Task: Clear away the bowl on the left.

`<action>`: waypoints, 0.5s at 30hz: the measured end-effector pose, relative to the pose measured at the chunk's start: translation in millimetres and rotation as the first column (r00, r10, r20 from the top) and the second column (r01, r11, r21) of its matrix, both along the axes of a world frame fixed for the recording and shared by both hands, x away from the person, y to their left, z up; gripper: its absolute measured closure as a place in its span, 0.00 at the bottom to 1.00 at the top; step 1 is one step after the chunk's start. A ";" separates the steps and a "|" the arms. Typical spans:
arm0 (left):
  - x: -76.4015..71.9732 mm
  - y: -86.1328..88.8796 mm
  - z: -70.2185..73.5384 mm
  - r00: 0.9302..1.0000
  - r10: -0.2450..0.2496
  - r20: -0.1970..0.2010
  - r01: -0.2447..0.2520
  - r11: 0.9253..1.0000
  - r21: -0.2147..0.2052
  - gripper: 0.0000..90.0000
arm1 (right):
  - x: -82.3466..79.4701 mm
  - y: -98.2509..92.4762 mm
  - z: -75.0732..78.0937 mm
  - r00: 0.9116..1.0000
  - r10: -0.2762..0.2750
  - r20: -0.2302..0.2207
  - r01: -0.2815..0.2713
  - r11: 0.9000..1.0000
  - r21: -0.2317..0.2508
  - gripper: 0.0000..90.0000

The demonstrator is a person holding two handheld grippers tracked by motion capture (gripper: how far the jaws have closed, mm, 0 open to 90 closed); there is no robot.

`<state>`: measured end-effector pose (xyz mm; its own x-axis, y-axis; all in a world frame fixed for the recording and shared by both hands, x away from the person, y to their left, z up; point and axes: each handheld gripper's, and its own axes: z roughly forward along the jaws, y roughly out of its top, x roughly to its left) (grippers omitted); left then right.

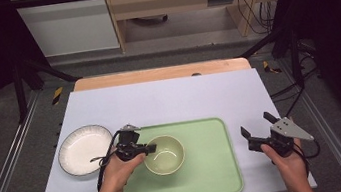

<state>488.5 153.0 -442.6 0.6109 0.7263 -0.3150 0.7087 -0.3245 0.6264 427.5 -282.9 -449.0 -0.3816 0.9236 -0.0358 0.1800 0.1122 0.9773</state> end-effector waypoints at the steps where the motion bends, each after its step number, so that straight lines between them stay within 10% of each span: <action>1: 0.2 -0.8 -1.0 1.000 0.003 -0.004 -0.003 1.000 -0.005 0.92 | 0.0 -0.1 0.1 1.000 0.000 0.000 0.000 1.000 0.000 0.06; 15: 2.8 -2.6 -5.6 1.000 0.008 -0.020 -0.008 1.000 0.007 0.92 | 0.0 -0.6 0.2 1.000 0.000 0.003 0.000 1.000 -0.005 0.06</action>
